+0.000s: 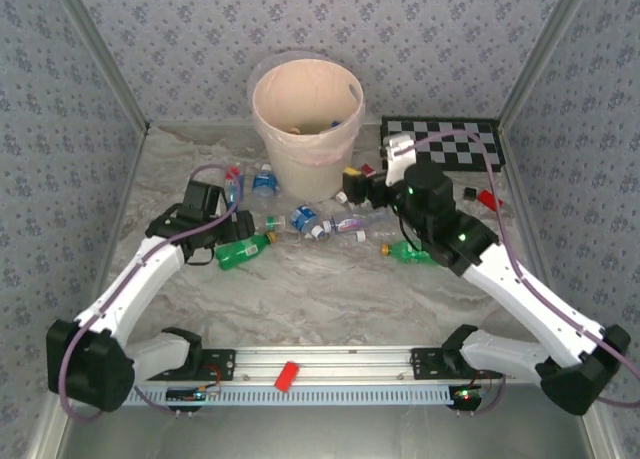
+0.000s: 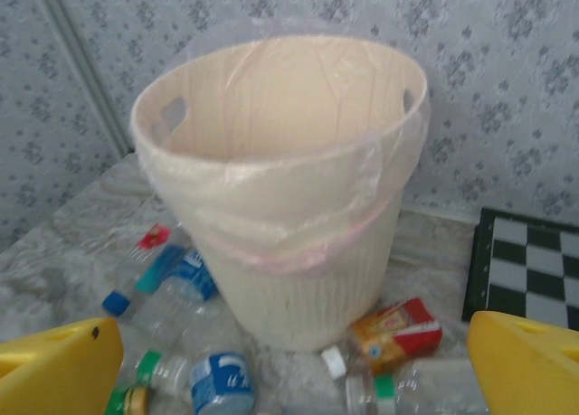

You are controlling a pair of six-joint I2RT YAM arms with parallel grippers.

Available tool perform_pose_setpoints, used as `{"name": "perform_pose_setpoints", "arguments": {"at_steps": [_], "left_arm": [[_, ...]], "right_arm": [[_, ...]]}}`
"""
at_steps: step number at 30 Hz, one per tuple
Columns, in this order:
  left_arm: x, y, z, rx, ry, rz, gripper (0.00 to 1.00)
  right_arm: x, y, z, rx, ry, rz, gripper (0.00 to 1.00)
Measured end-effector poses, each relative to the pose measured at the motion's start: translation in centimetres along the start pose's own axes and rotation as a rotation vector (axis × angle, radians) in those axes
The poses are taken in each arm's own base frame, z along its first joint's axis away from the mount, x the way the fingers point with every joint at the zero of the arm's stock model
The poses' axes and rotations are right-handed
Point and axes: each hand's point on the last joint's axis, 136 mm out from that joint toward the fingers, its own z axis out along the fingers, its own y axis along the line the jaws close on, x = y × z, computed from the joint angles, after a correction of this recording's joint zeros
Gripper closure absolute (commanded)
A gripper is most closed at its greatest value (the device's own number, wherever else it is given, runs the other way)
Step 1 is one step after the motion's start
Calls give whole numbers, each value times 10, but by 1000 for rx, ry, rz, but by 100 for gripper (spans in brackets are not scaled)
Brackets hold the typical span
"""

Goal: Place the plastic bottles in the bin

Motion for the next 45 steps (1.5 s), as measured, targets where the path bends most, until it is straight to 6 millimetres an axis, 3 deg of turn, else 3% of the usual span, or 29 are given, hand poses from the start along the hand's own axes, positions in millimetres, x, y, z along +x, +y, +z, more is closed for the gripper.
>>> {"name": "perform_pose_setpoints", "arguments": {"at_steps": [7, 13, 20, 30, 39, 43, 45], "left_arm": [[3, 2, 37, -13, 71, -21, 0], [19, -1, 64, -4, 167, -39, 1], [45, -8, 67, 34, 228, -40, 8], [74, -33, 65, 50, 282, 82, 17], [110, -37, 83, 2, 377, 178, 23], [112, -37, 85, -12, 382, 201, 25], [112, -36, 85, -21, 381, 204, 35]], "right_arm": [[34, 9, -25, -55, 49, 16, 0], [44, 8, -31, -53, 68, 18, 0], [51, 3, -36, -41, 71, 23, 0], [63, 1, -33, -35, 94, 40, 1], [60, 1, -36, -36, 86, 59, 0], [61, 1, -36, -36, 86, 64, 0], [61, 1, -36, -35, 87, 65, 1]]}}
